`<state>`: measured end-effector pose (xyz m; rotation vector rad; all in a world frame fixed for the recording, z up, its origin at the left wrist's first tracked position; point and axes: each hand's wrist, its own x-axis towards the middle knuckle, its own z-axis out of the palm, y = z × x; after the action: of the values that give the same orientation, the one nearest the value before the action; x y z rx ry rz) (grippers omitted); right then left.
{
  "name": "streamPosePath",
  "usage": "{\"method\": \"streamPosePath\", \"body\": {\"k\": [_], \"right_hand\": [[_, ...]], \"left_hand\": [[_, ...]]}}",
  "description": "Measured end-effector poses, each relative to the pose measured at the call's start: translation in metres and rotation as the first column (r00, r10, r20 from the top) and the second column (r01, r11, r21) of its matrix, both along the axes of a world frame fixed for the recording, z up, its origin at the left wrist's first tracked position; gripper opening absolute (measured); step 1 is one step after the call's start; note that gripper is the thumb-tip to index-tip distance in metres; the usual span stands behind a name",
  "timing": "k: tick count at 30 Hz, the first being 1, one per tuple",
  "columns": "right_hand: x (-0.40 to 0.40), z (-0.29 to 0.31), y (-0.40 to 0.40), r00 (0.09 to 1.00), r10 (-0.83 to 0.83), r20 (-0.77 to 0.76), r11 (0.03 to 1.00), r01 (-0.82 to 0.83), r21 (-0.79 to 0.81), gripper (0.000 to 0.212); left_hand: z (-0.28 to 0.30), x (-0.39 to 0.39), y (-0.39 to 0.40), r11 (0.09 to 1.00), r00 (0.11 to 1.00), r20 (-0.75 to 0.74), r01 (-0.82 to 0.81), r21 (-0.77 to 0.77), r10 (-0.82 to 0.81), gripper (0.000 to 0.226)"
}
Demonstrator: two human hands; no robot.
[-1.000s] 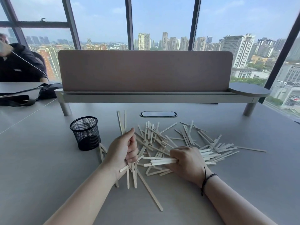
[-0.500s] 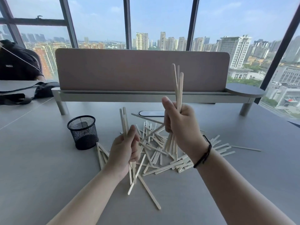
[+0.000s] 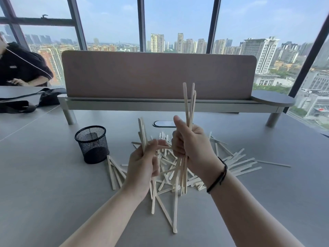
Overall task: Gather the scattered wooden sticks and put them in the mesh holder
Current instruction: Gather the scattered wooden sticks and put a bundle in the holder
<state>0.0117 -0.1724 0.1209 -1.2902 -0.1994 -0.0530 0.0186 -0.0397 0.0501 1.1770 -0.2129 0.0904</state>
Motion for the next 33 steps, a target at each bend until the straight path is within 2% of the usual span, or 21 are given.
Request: {"method": "streamPosePath", "body": {"k": [5, 8, 10, 12, 14, 17, 20, 23, 28, 33], "right_hand": [[-0.004, -0.010, 0.002, 0.998, -0.065, 0.018, 0.997, 0.066, -0.049, 0.069], [-0.002, -0.016, 0.002, 0.995, -0.100, 0.032, 0.992, 0.102, -0.081, 0.064], [-0.001, -0.019, 0.002, 0.991, -0.122, 0.045, 0.987, 0.126, -0.095, 0.061], [0.000, -0.023, 0.002, 0.985, -0.150, 0.083, 0.982, 0.158, -0.099, 0.056], [0.001, -0.029, 0.000, 0.976, -0.167, 0.140, 0.977, 0.183, -0.108, 0.051], [0.001, -0.039, 0.001, 0.947, -0.175, 0.268, 0.960, 0.225, -0.167, 0.056], [-0.005, -0.048, 0.005, 0.900, -0.246, 0.360, 0.920, 0.334, -0.205, 0.059], [-0.008, -0.051, 0.004, 0.850, -0.359, 0.385, 0.884, 0.442, -0.152, 0.054], [-0.010, -0.040, 0.003, 0.777, -0.467, 0.422, 0.846, 0.531, -0.043, 0.051], [-0.014, -0.054, 0.013, 0.743, -0.433, 0.510, 0.816, 0.563, -0.127, 0.042]], "left_hand": [[0.007, 0.004, 0.007, 0.987, 0.997, -0.065, -0.056, -0.152, 0.046, 0.036], [0.009, 0.008, 0.013, 0.975, 0.982, -0.139, -0.151, -0.163, 0.128, 0.036], [0.009, 0.009, 0.015, 0.966, 0.963, -0.186, -0.223, -0.133, 0.196, 0.039], [0.007, 0.010, 0.015, 0.958, 0.956, -0.156, -0.267, -0.106, 0.249, 0.046], [0.004, 0.010, 0.013, 0.959, 0.959, -0.071, -0.278, -0.045, 0.275, 0.054], [0.000, 0.006, 0.009, 0.953, 0.961, 0.109, -0.268, 0.143, 0.254, 0.067], [-0.003, -0.003, 0.003, 0.925, 0.964, 0.171, -0.246, 0.288, 0.203, 0.074], [-0.008, -0.007, -0.001, 0.934, 0.975, 0.154, -0.202, 0.296, 0.162, 0.075], [-0.008, -0.006, -0.001, 0.922, 0.972, 0.157, -0.217, 0.322, 0.174, 0.077], [-0.018, -0.004, -0.003, 0.904, 0.978, 0.152, -0.192, 0.381, 0.144, 0.059]]}}
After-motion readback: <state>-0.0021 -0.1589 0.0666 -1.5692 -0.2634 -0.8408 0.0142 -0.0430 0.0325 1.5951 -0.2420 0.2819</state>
